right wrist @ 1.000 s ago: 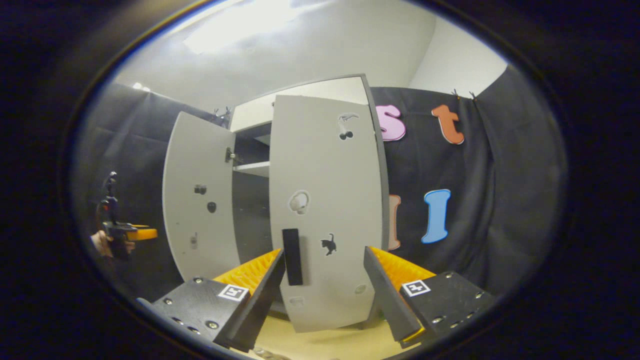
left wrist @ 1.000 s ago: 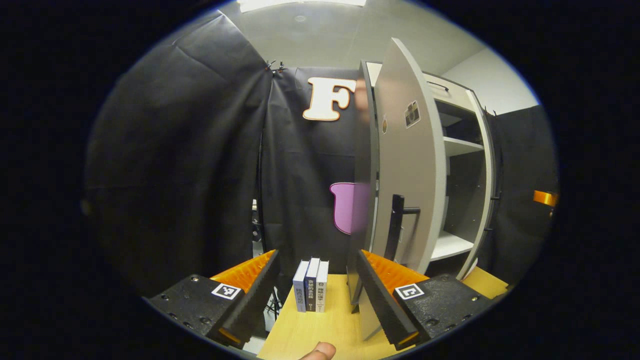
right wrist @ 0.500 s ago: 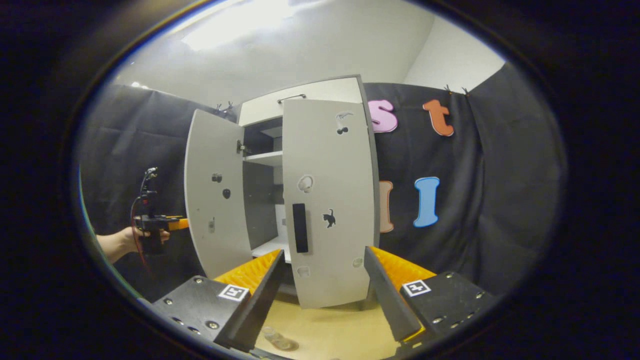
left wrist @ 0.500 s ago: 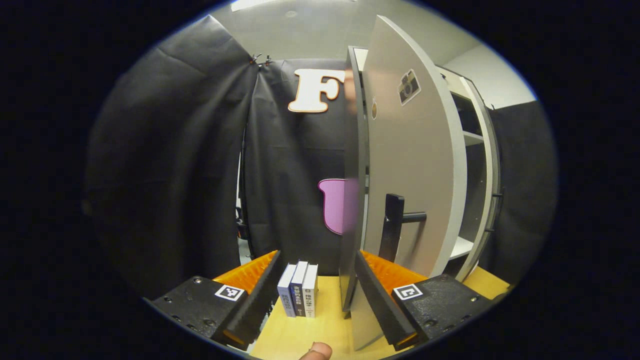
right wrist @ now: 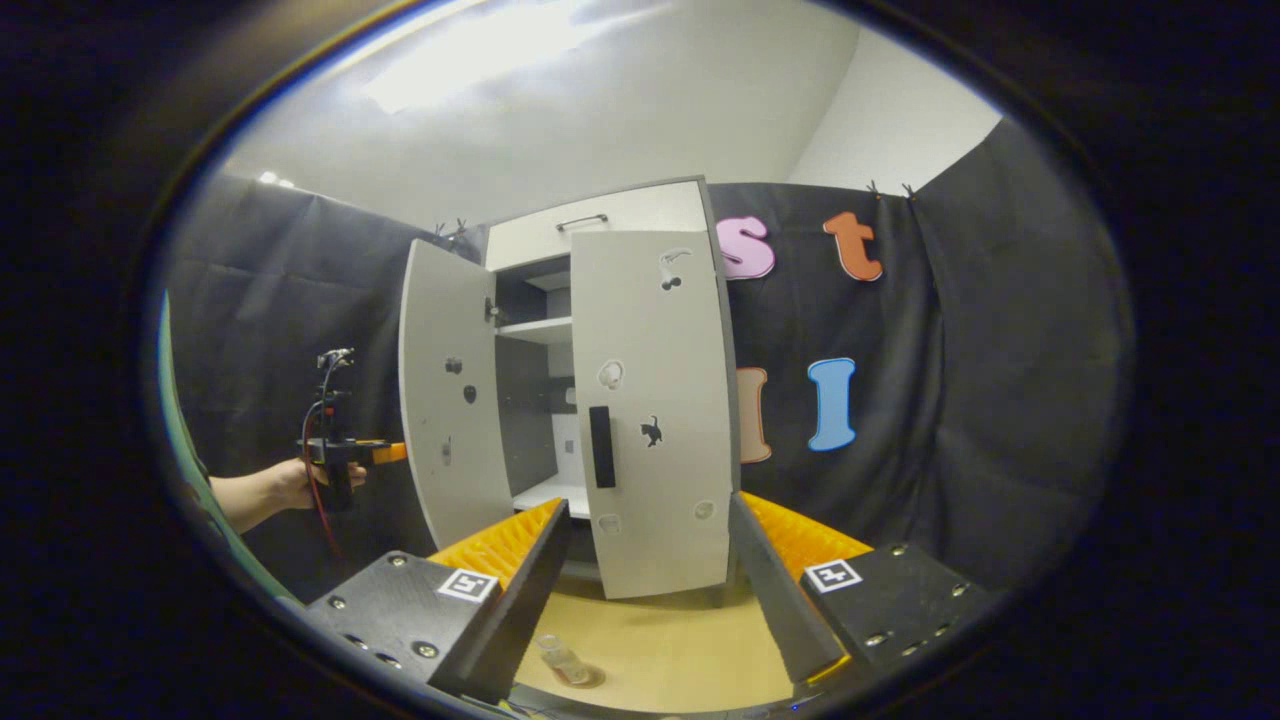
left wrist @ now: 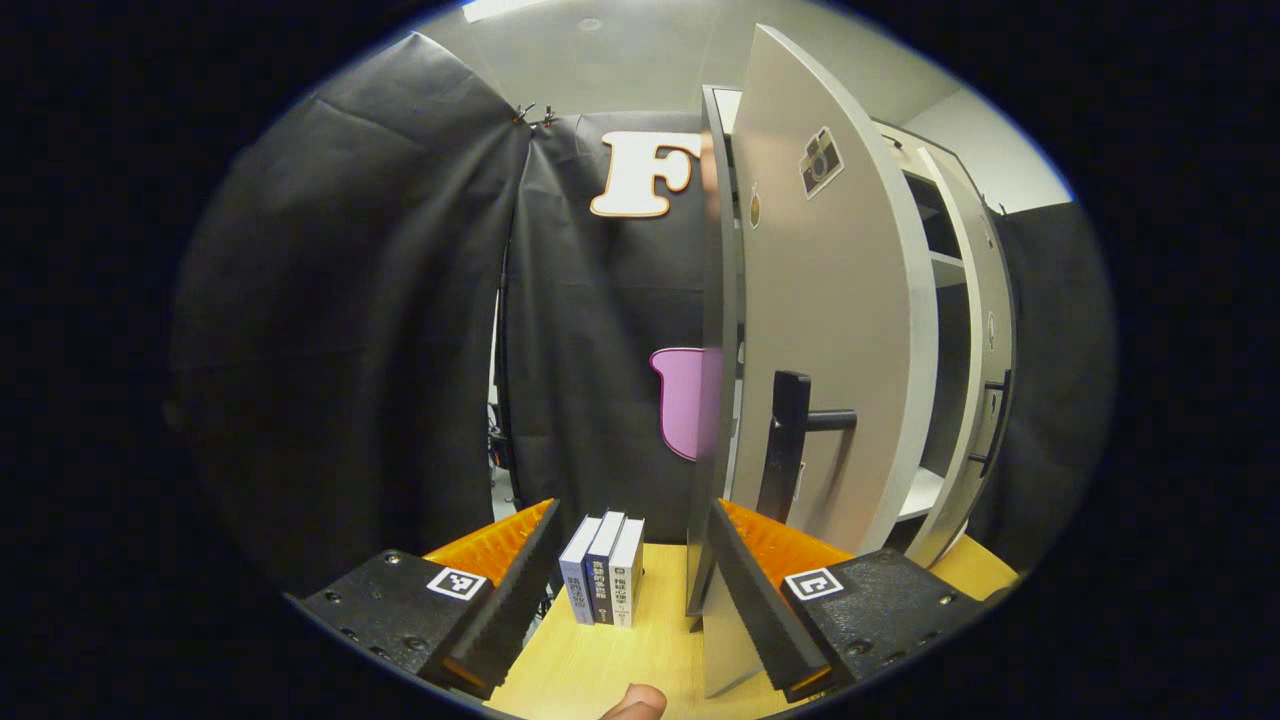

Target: Grasp the bottle in the cabinet with the left hand and place it on the coaster, then close the right door with the right hand and the left door with the left hand.

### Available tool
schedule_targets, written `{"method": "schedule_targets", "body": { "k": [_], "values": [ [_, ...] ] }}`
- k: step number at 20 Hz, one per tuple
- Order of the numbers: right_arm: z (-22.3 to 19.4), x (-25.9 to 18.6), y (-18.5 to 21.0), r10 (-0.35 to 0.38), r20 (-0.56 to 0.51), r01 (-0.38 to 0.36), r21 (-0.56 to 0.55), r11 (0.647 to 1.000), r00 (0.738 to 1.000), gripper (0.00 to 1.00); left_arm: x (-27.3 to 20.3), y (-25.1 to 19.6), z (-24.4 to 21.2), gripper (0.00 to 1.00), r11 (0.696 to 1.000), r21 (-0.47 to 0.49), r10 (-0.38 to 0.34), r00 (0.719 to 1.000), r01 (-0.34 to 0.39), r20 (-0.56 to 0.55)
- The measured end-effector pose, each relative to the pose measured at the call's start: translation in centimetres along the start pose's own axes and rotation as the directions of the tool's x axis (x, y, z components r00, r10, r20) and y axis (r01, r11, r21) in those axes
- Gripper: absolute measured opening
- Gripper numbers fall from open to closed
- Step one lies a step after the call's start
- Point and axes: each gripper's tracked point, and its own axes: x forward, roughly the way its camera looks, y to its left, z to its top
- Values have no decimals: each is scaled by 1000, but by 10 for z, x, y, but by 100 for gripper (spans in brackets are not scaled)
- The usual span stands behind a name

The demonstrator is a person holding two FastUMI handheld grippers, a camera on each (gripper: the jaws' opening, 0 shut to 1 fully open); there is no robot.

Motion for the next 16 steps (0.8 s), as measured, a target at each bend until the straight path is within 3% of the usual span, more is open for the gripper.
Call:
{"method": "schedule_targets", "body": {
  "k": [8, 9, 14, 16],
  "values": [
    [-16, -14, 10, -1, -5, 2, 25, 1000, 1000, 96, -2, -6, -5, 93, 1000, -20, -1, 1000, 1, -23],
    [-17, -17, 13, -2, -1, 2, 30, 1000, 1000, 96, -1, -9, -5, 96, 1000, -14, -8, 1000, 8, -23],
    [-22, -32, 20, -4, 16, 4, 37, 999, 1000, 96, -5, -30, -6, 89, 999, -9, -49, 999, 49, -17],
    [-24, -33, 24, -1, 10, 1, 46, 999, 1000, 96, -4, -37, -2, 93, 999, 15, -52, 999, 52, -6]
  ]
}}
